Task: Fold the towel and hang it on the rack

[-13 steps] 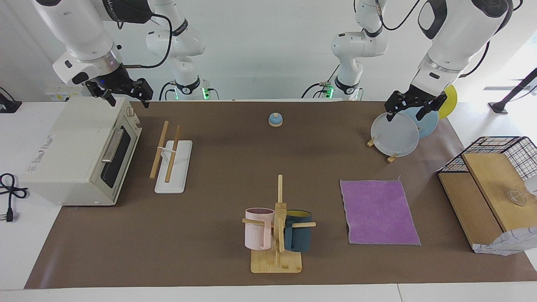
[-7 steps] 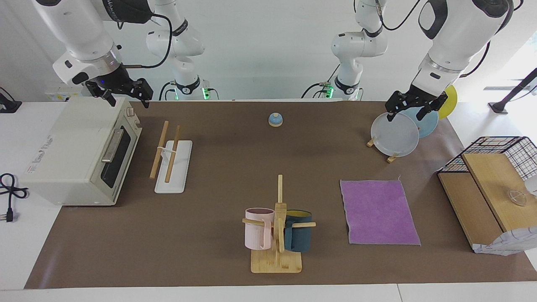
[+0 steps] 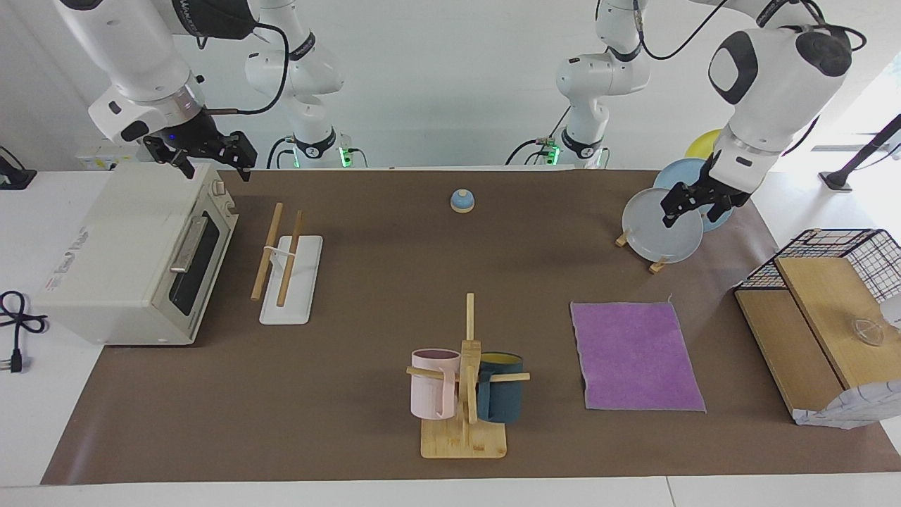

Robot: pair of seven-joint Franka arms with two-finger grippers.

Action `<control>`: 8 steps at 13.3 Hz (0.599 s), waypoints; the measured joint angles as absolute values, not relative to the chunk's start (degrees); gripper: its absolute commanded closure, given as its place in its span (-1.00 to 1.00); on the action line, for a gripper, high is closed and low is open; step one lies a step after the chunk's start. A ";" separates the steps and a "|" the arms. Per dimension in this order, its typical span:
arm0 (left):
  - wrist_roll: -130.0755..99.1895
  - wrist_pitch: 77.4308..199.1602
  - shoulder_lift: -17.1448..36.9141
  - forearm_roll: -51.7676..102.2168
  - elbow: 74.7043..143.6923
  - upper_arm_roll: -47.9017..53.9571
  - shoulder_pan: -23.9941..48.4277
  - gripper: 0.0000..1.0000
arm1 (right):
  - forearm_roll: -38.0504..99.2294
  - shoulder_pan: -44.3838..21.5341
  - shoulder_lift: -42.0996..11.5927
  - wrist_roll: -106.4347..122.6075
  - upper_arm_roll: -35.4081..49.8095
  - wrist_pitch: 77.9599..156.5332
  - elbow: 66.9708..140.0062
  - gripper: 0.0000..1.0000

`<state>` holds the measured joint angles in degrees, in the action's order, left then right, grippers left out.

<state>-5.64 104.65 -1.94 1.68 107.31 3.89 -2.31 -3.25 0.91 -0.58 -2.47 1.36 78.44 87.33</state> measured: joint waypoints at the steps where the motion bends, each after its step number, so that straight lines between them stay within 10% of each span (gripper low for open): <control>1: -5.62 106.84 -0.72 1.68 109.20 3.87 -2.95 -0.96 | -3.25 0.91 -0.58 -2.47 1.36 78.44 87.33 -1.00; 8: -5.61 125.10 14.37 1.72 111.38 3.85 -5.43 -0.75 | -3.25 0.91 -0.58 -2.47 1.36 78.44 87.33 -1.00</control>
